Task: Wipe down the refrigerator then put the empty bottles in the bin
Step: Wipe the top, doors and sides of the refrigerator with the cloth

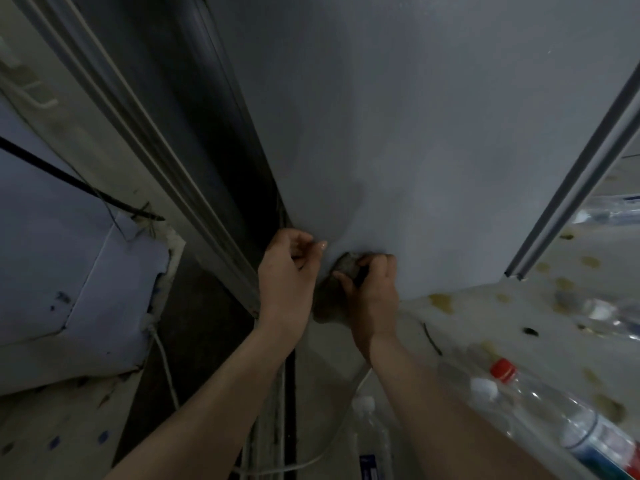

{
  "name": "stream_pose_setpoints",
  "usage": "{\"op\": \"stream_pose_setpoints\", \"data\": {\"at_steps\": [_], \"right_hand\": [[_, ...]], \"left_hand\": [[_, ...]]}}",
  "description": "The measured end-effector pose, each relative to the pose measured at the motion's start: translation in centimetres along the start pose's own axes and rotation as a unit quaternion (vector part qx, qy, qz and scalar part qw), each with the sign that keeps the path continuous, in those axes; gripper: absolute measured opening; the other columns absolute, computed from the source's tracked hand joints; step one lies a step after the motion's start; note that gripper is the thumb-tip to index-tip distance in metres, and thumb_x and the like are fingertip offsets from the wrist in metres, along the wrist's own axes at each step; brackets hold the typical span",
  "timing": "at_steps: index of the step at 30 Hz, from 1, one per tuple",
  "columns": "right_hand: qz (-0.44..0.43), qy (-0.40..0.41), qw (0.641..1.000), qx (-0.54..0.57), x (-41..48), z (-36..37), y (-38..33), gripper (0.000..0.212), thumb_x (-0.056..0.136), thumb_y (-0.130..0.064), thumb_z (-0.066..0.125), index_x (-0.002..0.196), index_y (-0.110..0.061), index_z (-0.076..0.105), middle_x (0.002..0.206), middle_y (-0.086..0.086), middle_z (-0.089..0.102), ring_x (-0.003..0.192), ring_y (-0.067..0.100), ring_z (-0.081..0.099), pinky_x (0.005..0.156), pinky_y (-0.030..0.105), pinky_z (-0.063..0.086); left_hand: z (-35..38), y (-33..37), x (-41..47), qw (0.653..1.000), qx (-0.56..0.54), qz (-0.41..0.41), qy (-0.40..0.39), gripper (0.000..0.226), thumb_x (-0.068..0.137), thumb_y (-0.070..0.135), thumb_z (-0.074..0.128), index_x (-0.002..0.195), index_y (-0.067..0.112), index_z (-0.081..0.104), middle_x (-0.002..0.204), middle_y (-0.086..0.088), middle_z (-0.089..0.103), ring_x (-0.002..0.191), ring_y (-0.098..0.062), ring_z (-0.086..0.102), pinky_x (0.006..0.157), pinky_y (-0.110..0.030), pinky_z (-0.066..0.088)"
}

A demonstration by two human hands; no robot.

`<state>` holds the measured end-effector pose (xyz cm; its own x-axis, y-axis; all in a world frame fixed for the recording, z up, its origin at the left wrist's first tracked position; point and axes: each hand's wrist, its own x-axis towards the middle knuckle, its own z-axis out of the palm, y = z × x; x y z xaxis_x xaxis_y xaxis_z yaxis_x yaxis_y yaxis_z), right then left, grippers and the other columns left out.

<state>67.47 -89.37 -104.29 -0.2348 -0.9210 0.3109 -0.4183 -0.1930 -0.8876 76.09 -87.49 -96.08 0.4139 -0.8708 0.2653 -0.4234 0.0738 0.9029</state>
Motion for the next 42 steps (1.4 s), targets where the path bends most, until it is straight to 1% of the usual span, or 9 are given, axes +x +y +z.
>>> {"op": "stream_pose_setpoints", "data": {"at_steps": [3,10,14,23,27,32,36,39,42], "right_hand": [[0.009,0.011,1.000,0.024,0.0,-0.3,-0.4,0.038,0.075,-0.012,0.074,0.083,-0.021,0.038,0.091,-0.003,0.038,0.069,0.017,0.044,0.063,0.037,0.039],[-0.061,0.091,0.991,0.076,3.0,-2.7,-5.0,0.025,0.076,-0.012,0.075,0.086,-0.002,0.054,0.094,0.003,0.040,0.068,0.002,0.035,0.063,0.019,0.033],[-0.080,0.080,0.993,0.044,3.0,-2.8,-4.7,0.025,0.076,-0.012,0.074,0.087,0.000,0.055,0.095,0.007,0.042,0.077,0.013,0.044,0.064,0.019,0.033],[0.028,-0.003,1.000,-0.014,1.5,-2.5,0.4,0.031,0.073,-0.013,0.076,0.086,-0.006,0.049,0.095,0.016,0.049,0.077,0.030,0.051,0.060,0.024,0.029],[0.036,-0.006,0.999,-0.003,2.0,-3.2,-0.5,0.032,0.073,-0.012,0.076,0.082,-0.014,0.045,0.095,0.011,0.047,0.077,0.021,0.048,0.065,0.027,0.033],[-0.023,0.072,0.996,0.040,4.1,-4.8,-3.4,0.029,0.072,-0.012,0.077,0.085,-0.005,0.052,0.089,0.004,0.043,0.069,-0.001,0.032,0.062,0.015,0.027],[-0.063,0.073,0.995,0.029,4.5,-5.3,-4.1,0.030,0.074,-0.014,0.077,0.086,-0.002,0.052,0.090,0.003,0.042,0.070,0.008,0.036,0.061,0.017,0.028],[-0.017,0.059,0.998,0.034,4.3,-5.1,-3.0,0.032,0.075,-0.018,0.077,0.085,-0.014,0.046,0.089,0.003,0.045,0.068,0.002,0.033,0.061,0.017,0.027],[0.034,0.024,0.999,0.001,3.5,-4.9,-0.7,0.035,0.075,-0.020,0.076,0.085,-0.016,0.043,0.090,0.007,0.048,0.070,0.010,0.040,0.060,0.020,0.027]], "left_hand": [[0.5,-0.7,-0.4,1.000,0.007,-0.007,-0.007,0.019,0.084,0.008,0.064,0.078,0.020,0.051,0.076,0.009,0.058,0.065,0.012,0.054,0.064,-0.003,0.040],[1.3,-1.0,-0.3,1.000,0.016,0.010,0.017,0.012,0.085,0.008,0.064,0.087,0.011,0.052,0.074,0.012,0.054,0.064,0.017,0.051,0.061,-0.002,0.038],[2.1,-1.3,-0.4,0.999,0.005,0.005,0.038,0.014,0.085,0.008,0.063,0.088,0.011,0.050,0.075,0.008,0.052,0.064,0.014,0.051,0.060,-0.004,0.039],[3.0,-1.8,-1.4,0.999,-0.030,-0.024,0.027,0.019,0.085,0.005,0.062,0.092,0.013,0.047,0.087,-0.007,0.054,0.070,-0.001,0.053,0.065,-0.004,0.042],[3.4,-2.4,-1.1,0.998,-0.044,-0.028,0.030,0.023,0.084,0.004,0.063,0.090,0.017,0.045,0.093,-0.017,0.054,0.076,-0.012,0.055,0.071,-0.014,0.048],[4.2,-2.9,-1.1,0.998,-0.031,-0.017,0.050,0.025,0.082,0.008,0.066,0.093,0.012,0.044,0.095,-0.016,0.050,0.075,-0.012,0.052,0.070,-0.019,0.047],[4.7,-2.8,-1.2,0.996,-0.053,-0.021,0.070,0.028,0.082,0.008,0.066,0.088,0.021,0.042,0.092,-0.009,0.047,0.073,-0.009,0.050,0.070,-0.023,0.047],[4.9,-2.5,-1.3,0.996,-0.034,-0.014,0.083,0.027,0.082,0.009,0.067,0.089,0.015,0.042,0.087,0.001,0.042,0.070,-0.004,0.048,0.067,-0.012,0.043],[5.1,-2.5,-1.2,0.995,-0.026,-0.014,0.095,0.027,0.081,0.008,0.067,0.090,0.012,0.042,0.092,-0.004,0.043,0.075,-0.011,0.050,0.071,-0.017,0.046]]}}
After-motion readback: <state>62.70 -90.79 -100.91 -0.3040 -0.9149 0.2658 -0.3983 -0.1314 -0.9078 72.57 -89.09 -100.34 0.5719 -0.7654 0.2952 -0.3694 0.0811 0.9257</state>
